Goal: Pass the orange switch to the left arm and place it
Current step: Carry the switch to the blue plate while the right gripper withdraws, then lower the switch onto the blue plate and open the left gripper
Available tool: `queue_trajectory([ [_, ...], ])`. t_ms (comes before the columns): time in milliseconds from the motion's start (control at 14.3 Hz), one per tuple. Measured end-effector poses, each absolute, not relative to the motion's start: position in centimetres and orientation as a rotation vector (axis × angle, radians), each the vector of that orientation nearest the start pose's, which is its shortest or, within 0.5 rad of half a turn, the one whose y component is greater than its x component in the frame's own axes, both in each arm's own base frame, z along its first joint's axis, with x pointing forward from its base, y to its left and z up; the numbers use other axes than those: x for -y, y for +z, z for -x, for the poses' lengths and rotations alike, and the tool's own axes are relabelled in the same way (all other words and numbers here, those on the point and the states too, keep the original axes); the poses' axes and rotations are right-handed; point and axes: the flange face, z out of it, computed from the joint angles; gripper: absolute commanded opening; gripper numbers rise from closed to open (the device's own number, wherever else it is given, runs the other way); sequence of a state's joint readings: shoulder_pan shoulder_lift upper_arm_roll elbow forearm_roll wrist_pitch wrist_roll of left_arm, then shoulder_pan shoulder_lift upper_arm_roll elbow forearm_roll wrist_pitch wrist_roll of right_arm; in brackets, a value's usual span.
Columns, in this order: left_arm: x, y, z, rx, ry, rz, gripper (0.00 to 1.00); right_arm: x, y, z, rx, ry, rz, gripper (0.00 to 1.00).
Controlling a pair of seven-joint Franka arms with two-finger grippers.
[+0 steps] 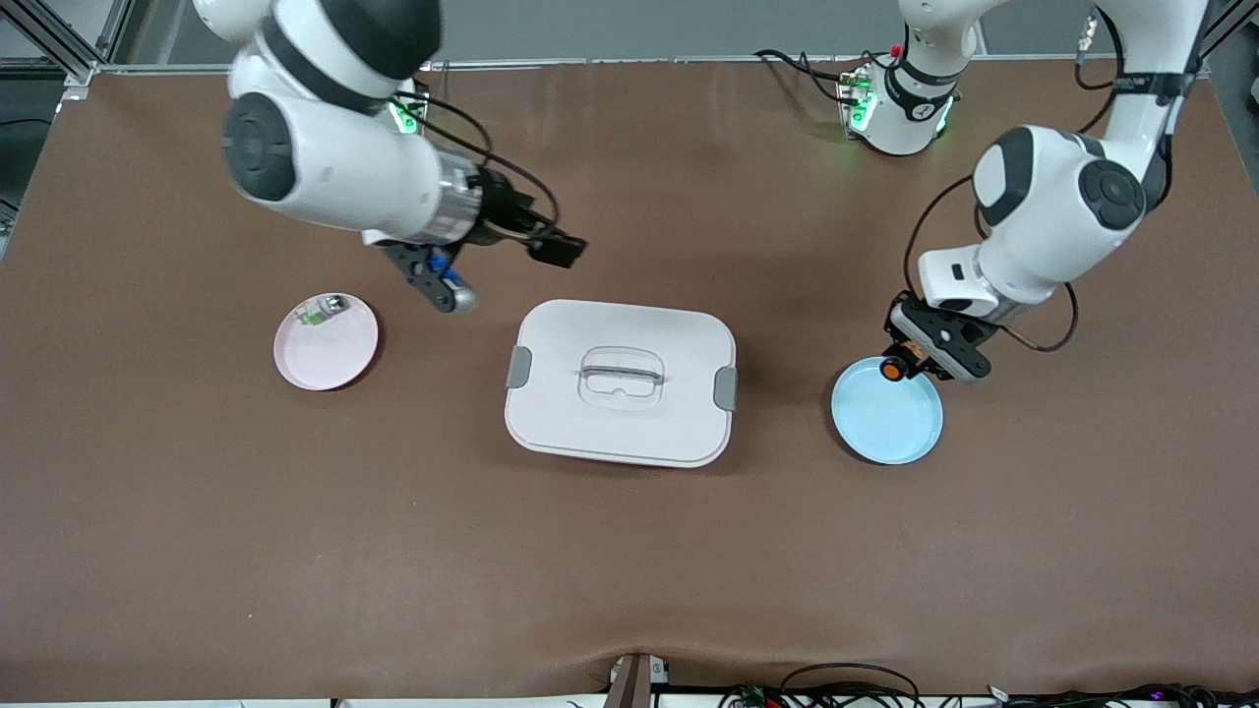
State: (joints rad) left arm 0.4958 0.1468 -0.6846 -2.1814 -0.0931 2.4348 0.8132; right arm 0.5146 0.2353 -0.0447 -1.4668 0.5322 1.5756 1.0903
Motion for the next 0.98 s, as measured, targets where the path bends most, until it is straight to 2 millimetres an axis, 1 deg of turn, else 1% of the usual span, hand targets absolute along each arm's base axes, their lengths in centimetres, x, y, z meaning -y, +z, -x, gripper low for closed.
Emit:
queue_trajectory([
  [70,9.1,33.9,-55.8,-1.524,-0.260,2.845,0.00,-31.5,54.7,-52.4,-0.816,0.605,2.716,1.00],
  [140,8.6,32.6,-56.2,-1.592,-0.229,2.797,0.00,-30.2,54.4,-51.8,-0.730,0.565,2.783,1.00],
  [279,8.5,30.3,-57.1,-1.709,-0.174,2.693,0.00,-27.3,53.9,-50.9,-0.560,0.512,2.870,1.00],
  [419,8.7,28.1,-57.7,-1.818,-0.126,2.577,0.00,-22.8,53.6,-51.0,-0.399,0.469,2.932,1.00],
  [558,9.1,25.6,-58.0,-1.913,-0.118,2.475,0.00,-17.9,53.6,-51.3,-0.263,0.429,2.999,1.00],
  [767,9.3,22.0,-57.9,-2.000,-0.127,2.399,0.00,-12.3,54.2,-51.2,-0.140,0.383,3.049,1.00],
  [907,9.4,20.7,-57.8,-2.016,-0.126,2.389,0.00,-8.8,54.4,-51.3,-0.104,0.363,3.060,1.00],
  [977,9.6,20.4,-57.9,-2.027,-0.125,2.361,0.10,-7.1,54.4,-51.4,-0.104,0.355,3.068,1.00],
])
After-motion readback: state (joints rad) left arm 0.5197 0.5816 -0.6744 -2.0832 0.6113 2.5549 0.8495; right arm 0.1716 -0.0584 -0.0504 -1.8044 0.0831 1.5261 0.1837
